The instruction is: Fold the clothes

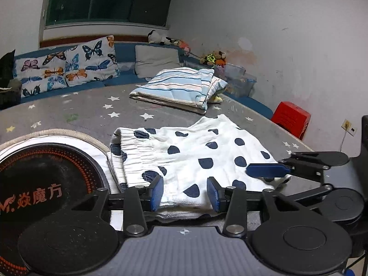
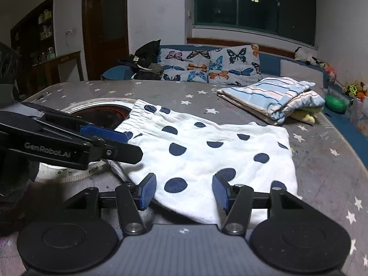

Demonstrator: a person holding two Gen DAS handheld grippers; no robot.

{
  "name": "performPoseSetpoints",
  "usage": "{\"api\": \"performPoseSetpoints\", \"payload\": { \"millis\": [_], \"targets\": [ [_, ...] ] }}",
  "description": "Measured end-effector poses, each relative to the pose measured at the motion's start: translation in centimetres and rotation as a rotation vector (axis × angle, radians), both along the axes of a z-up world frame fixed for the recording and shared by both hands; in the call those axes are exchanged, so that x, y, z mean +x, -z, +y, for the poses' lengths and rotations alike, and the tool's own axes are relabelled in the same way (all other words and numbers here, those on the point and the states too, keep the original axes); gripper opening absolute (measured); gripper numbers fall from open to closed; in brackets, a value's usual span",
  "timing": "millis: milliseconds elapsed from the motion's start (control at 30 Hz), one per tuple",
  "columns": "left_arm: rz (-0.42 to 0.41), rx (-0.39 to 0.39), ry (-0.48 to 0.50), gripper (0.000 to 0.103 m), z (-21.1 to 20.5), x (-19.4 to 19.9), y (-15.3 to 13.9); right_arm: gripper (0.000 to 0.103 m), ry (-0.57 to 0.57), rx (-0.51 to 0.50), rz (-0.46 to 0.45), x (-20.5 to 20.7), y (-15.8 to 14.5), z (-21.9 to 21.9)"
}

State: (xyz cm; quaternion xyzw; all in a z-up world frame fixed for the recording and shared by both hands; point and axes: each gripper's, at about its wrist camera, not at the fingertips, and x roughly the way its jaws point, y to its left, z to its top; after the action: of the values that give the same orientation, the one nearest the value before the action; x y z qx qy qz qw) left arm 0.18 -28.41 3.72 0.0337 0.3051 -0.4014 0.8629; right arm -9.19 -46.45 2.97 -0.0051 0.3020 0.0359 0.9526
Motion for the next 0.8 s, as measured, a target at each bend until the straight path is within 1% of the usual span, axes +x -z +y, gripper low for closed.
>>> {"api": "performPoseSetpoints", "payload": {
  "millis": [167, 433, 633, 700, 800],
  "targets": [
    [-0.006, 0.000, -0.004, 0.050, -0.1, -0.2, 0.2, 0.055, 0.062, 0.037, -0.015, -1.8, 0.0, -1.4],
    [-0.018, 0.005, -0.005, 0.052, -0.2, -0.4, 0.3, 0.055, 0.175, 0.090, 0.037, -4.5, 1.4, -4.3],
    [-0.019, 0.006, -0.008, 0.054, -0.3, -0.4, 0.4, 0.055, 0.207, 0.127, -0.033, -5.8, -0.4, -5.4],
    [-0.019, 0.007, -0.009, 0.054, -0.3, -0.5, 0.3, 0.055, 0.210, 0.148, -0.053, -5.4, -0.8, -5.7],
    [-0.019, 0.008, -0.010, 0.054, -0.3, -0.5, 0.3, 0.055, 0.210, 0.174, -0.055, -4.3, -0.6, -6.2]
  ]
}}
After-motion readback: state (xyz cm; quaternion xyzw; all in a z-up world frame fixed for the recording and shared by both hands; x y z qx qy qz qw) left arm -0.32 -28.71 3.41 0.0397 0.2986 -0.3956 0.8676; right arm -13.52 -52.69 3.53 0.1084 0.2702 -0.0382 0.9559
